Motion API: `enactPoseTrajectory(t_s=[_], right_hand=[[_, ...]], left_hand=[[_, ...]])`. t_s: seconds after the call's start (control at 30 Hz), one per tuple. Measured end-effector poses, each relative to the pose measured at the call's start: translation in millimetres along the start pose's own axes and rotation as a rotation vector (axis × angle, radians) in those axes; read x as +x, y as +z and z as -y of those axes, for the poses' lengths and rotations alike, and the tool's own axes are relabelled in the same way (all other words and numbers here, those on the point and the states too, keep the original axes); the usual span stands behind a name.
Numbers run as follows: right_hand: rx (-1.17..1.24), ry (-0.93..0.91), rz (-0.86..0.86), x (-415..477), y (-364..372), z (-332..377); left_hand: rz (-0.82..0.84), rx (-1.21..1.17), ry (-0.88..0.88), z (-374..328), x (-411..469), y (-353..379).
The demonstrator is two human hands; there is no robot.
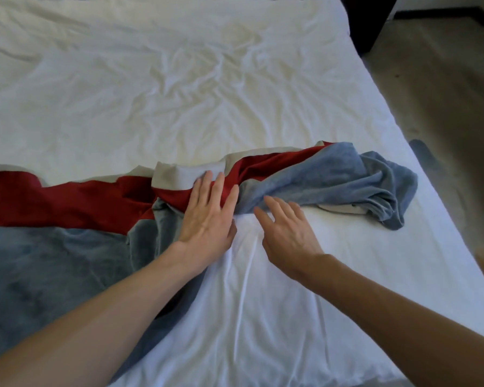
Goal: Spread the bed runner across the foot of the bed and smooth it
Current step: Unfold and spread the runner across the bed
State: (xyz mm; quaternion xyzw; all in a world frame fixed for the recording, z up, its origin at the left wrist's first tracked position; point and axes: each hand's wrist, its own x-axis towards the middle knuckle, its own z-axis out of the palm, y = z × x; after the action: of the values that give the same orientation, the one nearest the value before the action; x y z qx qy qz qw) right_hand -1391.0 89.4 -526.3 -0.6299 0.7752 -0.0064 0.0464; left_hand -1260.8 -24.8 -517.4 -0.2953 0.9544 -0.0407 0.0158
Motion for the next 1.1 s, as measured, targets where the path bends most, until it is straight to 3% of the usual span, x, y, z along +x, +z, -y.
enactPoseTrajectory(t_s=[0.1,0.27,0.37,0.53,0.8,0.93,1.1], right_hand=[[-0.098,-0.016,-0.002,27.6,-3.2,-11.4],[-0.261,-0.021,0.154,68.9,-6.1,-30.4],[-0.224,-0.004,0.220,80.4,-7.5,-40.0],[-0.187,0.005,0.174,69.2,-4.7,-60.5],[-0.293,-0.015,0.073,31.1,-16.8,-123.1],[-0.328,0.018,0.125,8.0,-24.1,-154.7],[-0.127,0.056,0.064,-3.7,-29.8,-150.4]], left_hand=[[0.035,0.061,0.008,15.6,16.9,2.0],[0.096,0.123,-0.065,38.0,38.2,7.6],[0.143,0.147,-0.031,45.5,43.6,10.8],[0.128,0.090,0.040,51.0,49.8,21.0],[-0.093,-0.090,0.169,8.7,71.6,18.2],[-0.065,-0.205,0.232,-21.8,79.5,16.6],[-0.093,-0.221,0.229,-33.3,78.0,15.9]])
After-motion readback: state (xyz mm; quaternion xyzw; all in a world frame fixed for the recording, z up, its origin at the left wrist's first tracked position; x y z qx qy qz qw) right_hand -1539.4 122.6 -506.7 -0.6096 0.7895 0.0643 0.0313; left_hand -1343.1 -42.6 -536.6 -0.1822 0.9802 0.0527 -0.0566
